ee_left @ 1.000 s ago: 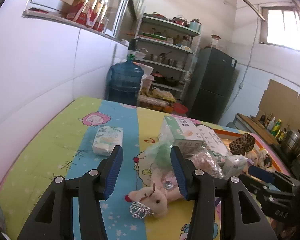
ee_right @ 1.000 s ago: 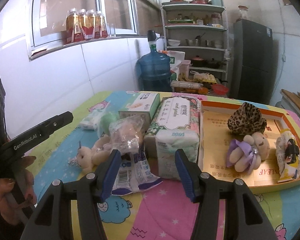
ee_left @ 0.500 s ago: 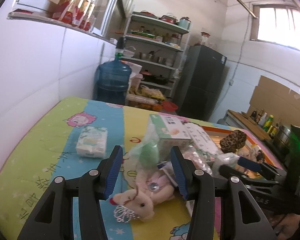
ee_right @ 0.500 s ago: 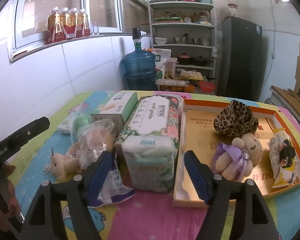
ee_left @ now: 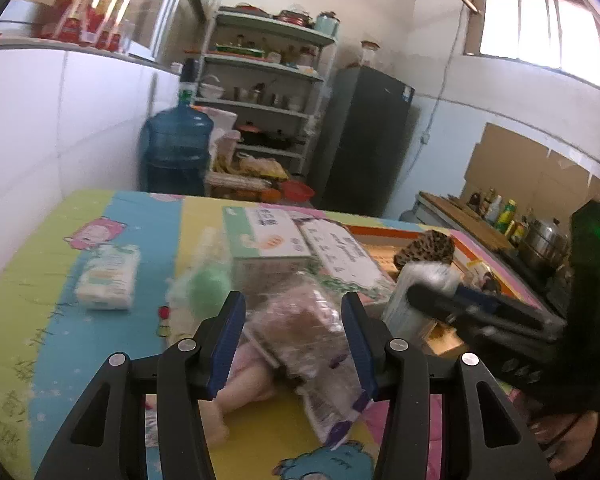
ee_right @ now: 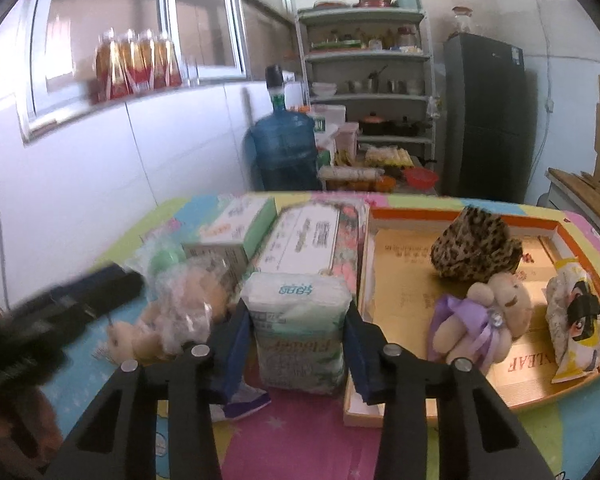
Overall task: Organize soft objects
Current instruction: 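Grasp the clear plastic bag with the left gripper while the right grasps the white tissue pack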
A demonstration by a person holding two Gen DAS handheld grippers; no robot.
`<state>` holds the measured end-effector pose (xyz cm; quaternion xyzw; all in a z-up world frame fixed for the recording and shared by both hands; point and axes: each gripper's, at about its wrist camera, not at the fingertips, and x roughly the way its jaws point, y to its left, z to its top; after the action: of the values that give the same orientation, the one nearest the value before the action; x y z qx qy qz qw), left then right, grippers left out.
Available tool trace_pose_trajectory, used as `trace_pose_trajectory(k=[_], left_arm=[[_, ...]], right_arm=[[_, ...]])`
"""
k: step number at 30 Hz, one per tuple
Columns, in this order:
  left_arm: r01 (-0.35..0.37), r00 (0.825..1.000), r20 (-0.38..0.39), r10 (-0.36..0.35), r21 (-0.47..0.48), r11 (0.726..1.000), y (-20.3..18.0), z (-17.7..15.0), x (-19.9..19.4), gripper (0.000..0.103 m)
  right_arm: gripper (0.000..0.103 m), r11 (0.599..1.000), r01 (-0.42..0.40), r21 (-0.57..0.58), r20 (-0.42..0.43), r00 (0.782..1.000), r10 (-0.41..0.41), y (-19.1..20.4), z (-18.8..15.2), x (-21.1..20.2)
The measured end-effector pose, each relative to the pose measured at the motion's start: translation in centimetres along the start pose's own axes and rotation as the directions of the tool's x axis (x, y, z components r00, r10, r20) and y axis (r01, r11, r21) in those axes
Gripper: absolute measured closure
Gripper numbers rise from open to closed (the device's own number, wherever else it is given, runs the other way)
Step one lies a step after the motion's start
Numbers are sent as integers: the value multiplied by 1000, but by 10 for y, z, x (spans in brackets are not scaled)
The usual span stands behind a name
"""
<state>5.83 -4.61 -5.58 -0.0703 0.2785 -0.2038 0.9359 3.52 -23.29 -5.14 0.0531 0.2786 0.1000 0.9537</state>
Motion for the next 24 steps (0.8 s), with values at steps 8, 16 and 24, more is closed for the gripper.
trace_pose_trajectory(k=[8,16,24], left_arm=[[-61,997,-42,62,22,998,-19,-2,26,47],[-122,989,-75,124,33,992,-25,-4,41,45],[-149,986,-69,154,66,987,-31,-7,43,44]], right_arm=[[60,999,-45,31,92,995,42,-15,6,-32],[60,996,-80,40,113,991,75,-28,4,-40],[60,994,-92,52,121,989,85,-34,2,-42]])
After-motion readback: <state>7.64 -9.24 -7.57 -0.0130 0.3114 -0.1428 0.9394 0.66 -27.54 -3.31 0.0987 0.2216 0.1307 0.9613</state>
